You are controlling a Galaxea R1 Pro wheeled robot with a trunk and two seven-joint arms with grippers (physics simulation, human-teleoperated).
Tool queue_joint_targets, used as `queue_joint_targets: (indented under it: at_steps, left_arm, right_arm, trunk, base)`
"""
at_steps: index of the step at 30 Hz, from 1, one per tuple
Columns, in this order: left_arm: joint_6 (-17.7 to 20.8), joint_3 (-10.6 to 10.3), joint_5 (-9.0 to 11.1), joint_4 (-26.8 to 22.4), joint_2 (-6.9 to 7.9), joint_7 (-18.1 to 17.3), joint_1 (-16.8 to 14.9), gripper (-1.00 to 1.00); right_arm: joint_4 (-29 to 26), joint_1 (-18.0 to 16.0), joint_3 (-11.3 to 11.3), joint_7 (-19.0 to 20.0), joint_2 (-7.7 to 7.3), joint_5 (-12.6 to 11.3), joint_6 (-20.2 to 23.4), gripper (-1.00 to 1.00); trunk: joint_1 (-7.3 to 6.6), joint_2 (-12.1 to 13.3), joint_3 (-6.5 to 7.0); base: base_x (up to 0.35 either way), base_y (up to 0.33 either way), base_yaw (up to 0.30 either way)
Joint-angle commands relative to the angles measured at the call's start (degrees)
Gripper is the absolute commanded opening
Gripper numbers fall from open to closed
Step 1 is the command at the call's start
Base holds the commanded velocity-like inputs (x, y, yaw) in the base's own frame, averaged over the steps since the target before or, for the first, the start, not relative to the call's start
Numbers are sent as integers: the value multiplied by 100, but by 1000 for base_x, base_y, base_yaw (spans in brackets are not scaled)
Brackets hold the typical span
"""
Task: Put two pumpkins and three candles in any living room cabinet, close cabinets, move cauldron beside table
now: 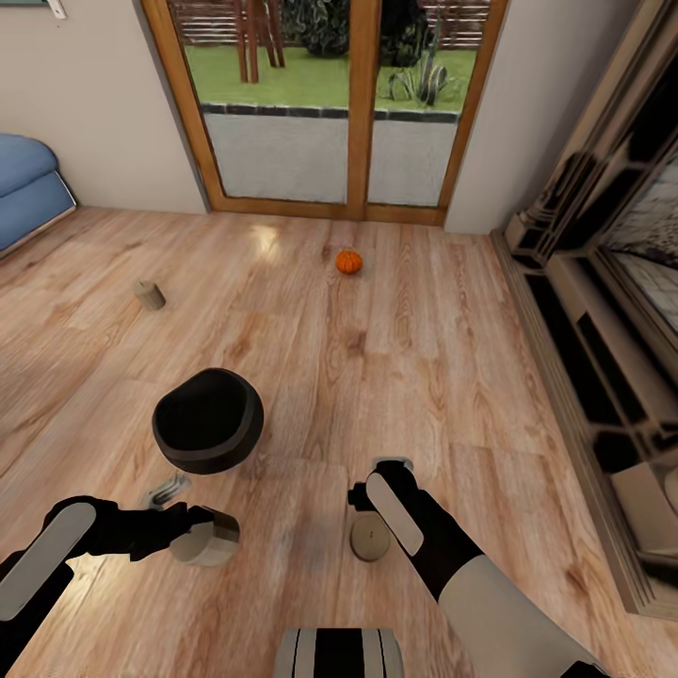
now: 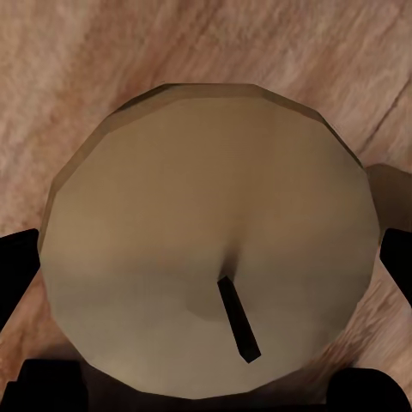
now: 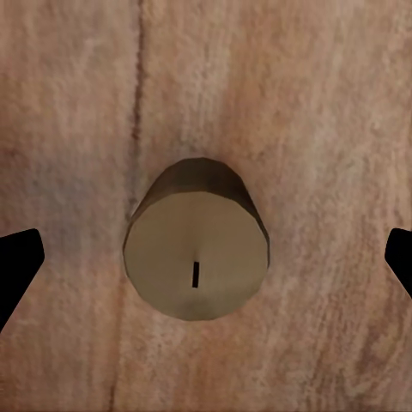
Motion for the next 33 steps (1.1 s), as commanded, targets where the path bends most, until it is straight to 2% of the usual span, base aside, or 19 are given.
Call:
queue_joint_targets:
  at_steps: [1, 10, 12, 13, 15, 16, 19, 20, 21, 23, 28, 33]
  left_arm:
    - [-7, -8, 68, -6, 5, 59, -6, -100]
    - [15, -8, 88, -8, 8, 55, -6, -100]
    - [26, -3, 173, -8, 16, 33, -7, -100]
    - [30, -2, 312, -8, 31, 20, -5, -100]
    - [38, 10, 792, -8, 80, 5, 4, -100]
    - [39, 13, 902, -8, 93, 4, 14, -100]
    - [45, 32, 1697, -206, 278, -16, 158, -100]
    - [45, 33, 1774, -223, 297, -17, 168, -100]
    - [45, 34, 1981, -255, 340, -18, 193, -100]
    - [46, 51, 2162, -279, 373, -19, 228, -100]
    - [43, 154, 2291, -302, 421, -27, 291, -100]
    - [44, 201, 2615, -301, 454, -29, 324, -100]
  right_arm:
    - [-4, -5, 15, -57, -2, -55, -15, 100]
    - [-9, -5, 88, -54, -1, -54, -116, 100]
    - [-10, -5, 96, -54, -4, -54, -158, 100]
    - [-10, -5, 97, -54, -6, -54, -175, 100]
    - [-10, -5, 100, -53, -7, -50, -202, 100]
    - [-10, -5, 100, -53, -8, -49, -204, 100]
    - [-17, -5, 101, -53, -10, -44, -213, 100]
    - [-18, -5, 101, -53, -10, -44, -214, 100]
    - [-18, -5, 101, -53, -10, -42, -216, 100]
    - [-19, -5, 101, -53, -10, -39, -236, 100]
    - [-20, -5, 101, -48, -11, -37, -310, 100]
    - [-28, -5, 133, -45, -10, -37, -338, 100]
  trunk:
    - [1, -4, -27]
    - [24, -16, -226]
    - [29, -18, -271]
    - [32, -20, -293]
    - [37, -22, -337]
    - [40, -24, -359]
    - [40, -24, -359]
    - [40, -24, -359]
    - [42, -25, -381]
    - [48, -28, -426]
    - [60, -34, -537]
    - [66, -37, -581]
  base:
    - [0, 0, 0]
    - [0, 0, 0]
    - [0, 0, 0]
    - [0, 0, 0]
    - [0, 0, 0]
    - [0, 0, 0]
    - [0, 0, 0]
    - [0, 0, 0]
    - [0, 0, 0]
    - [0, 0, 0]
    - [0, 0, 0]
    - [0, 0, 0]
